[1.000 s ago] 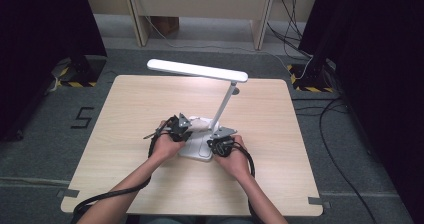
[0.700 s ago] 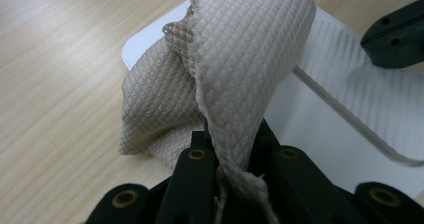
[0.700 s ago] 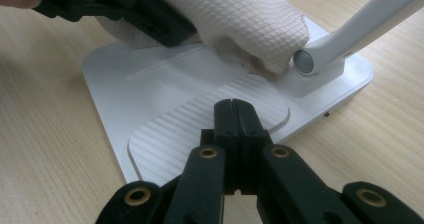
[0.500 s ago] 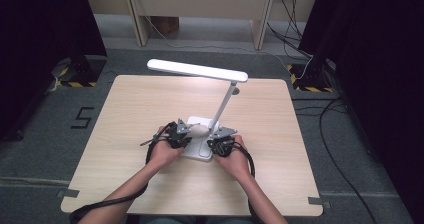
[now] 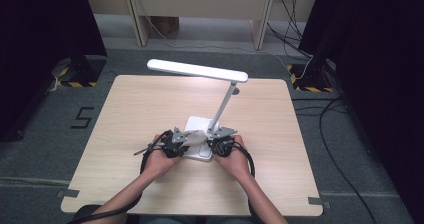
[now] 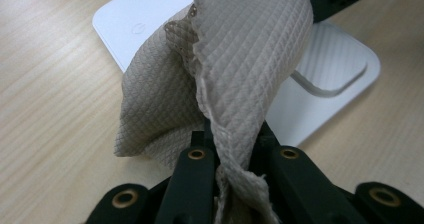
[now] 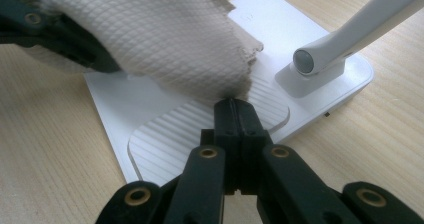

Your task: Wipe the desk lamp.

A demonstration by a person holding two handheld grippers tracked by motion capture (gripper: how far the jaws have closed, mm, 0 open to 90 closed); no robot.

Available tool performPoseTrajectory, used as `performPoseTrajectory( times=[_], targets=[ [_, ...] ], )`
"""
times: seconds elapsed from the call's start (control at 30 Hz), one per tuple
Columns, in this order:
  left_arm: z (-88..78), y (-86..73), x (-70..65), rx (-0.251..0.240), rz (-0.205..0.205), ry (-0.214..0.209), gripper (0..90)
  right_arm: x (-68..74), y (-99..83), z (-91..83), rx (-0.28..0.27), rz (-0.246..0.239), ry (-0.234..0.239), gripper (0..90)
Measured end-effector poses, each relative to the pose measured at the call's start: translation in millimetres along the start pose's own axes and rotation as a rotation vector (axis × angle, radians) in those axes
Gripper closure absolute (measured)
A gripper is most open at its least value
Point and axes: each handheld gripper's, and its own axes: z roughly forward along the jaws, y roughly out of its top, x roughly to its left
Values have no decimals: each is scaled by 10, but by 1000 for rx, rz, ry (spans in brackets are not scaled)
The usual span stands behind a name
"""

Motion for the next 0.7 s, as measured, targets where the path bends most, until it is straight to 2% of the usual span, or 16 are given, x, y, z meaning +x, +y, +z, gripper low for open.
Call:
performPoseTrajectory(
  times=[0.4,0.7],
  targets=[
    [-115,-113,-119,-11,4,-19,838,-4,1,-2,4,0,5,900],
    [-135,-189,-202,-9,-6,-43,839,-4,-3,-2,0,-4,4,900]
  ],
)
